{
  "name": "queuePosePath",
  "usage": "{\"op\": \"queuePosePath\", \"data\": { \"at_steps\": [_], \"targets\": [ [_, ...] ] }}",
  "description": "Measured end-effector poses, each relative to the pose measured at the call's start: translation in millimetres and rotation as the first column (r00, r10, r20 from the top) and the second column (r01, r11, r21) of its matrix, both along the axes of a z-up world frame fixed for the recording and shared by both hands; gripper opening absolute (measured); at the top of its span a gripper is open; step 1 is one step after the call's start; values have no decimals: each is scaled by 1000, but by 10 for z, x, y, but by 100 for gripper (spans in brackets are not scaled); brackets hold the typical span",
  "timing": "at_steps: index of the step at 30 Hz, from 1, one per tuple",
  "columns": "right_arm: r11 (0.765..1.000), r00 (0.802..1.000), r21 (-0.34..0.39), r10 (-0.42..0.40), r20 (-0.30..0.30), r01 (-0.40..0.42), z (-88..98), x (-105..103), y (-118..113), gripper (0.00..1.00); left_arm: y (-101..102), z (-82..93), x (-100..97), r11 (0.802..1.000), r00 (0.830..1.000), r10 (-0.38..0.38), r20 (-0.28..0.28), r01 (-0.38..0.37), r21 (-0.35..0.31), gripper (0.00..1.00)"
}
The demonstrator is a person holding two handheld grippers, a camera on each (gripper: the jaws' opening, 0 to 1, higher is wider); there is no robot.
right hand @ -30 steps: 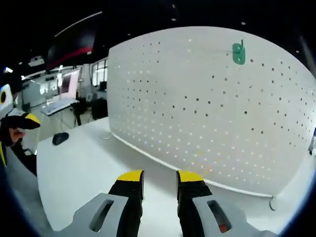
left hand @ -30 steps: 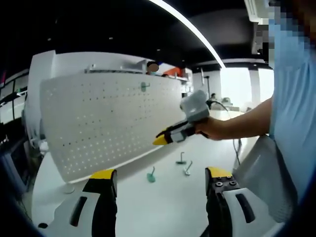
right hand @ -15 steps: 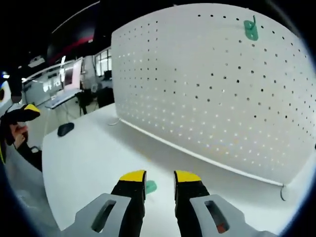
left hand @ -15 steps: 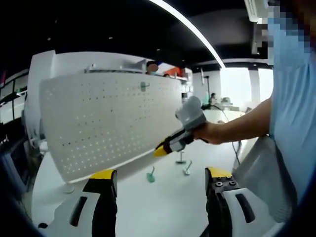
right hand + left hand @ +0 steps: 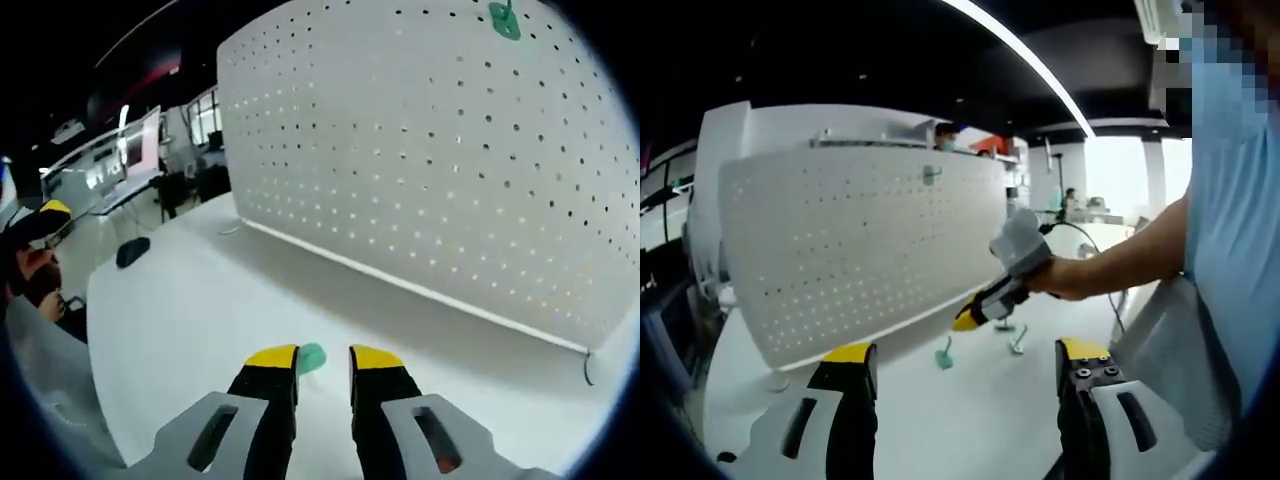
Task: Insert the hook assembly into the mounting plate slot until the hook locks in place.
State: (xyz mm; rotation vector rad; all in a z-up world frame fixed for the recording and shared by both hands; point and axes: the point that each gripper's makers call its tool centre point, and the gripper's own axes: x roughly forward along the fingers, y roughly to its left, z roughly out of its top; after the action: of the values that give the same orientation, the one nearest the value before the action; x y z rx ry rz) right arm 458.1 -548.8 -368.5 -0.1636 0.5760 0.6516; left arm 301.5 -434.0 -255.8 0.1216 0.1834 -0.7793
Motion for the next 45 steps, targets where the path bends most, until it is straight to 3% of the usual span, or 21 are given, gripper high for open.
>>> {"op": "queuePosePath", "data": {
  "at_steps": [18,30,45],
  "targets": [
    [999,993,25,-28,-115,31,-196,64,124,13,48,15,25,1000,1000,23,5,-23,-4,74],
    [994,970,85,-47,-239,69,-344,10,192,11,54,0,24,1000,1000,28,1,-28,1,74],
    [984,946,116,-94,-309,136,-415,58,204,6,78,33,23,999,999,36,9,-36,-10,74]
  ]
}}
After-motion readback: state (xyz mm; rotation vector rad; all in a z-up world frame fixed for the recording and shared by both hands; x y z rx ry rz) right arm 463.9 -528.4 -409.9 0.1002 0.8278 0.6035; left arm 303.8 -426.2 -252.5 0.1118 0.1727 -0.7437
